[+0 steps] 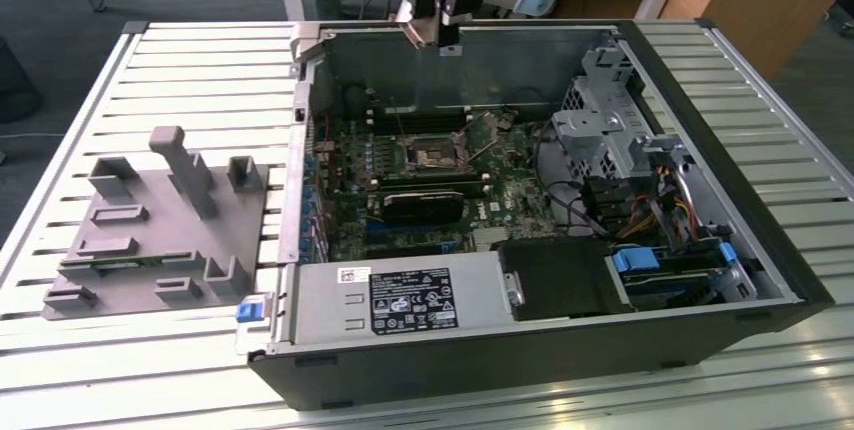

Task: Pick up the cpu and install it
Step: 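Place the cpu into insertion slot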

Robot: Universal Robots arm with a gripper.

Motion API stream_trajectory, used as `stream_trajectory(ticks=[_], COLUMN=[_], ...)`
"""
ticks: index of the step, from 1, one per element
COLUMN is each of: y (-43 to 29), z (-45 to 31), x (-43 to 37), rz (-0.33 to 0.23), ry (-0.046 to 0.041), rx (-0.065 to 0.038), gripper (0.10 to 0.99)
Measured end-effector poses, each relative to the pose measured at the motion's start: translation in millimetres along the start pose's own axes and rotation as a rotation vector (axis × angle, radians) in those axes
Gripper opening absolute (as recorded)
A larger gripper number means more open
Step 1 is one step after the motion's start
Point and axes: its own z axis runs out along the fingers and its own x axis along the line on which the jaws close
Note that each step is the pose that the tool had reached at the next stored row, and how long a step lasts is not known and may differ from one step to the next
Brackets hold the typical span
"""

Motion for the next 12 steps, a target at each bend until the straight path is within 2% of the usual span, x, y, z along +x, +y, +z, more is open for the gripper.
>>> stream_trajectory(ticks=[12], y=[0.0], z=[1.2], x=[0.1], rz=[0.189], ry=[-0.0036], rx=[0.003], gripper=[0.533])
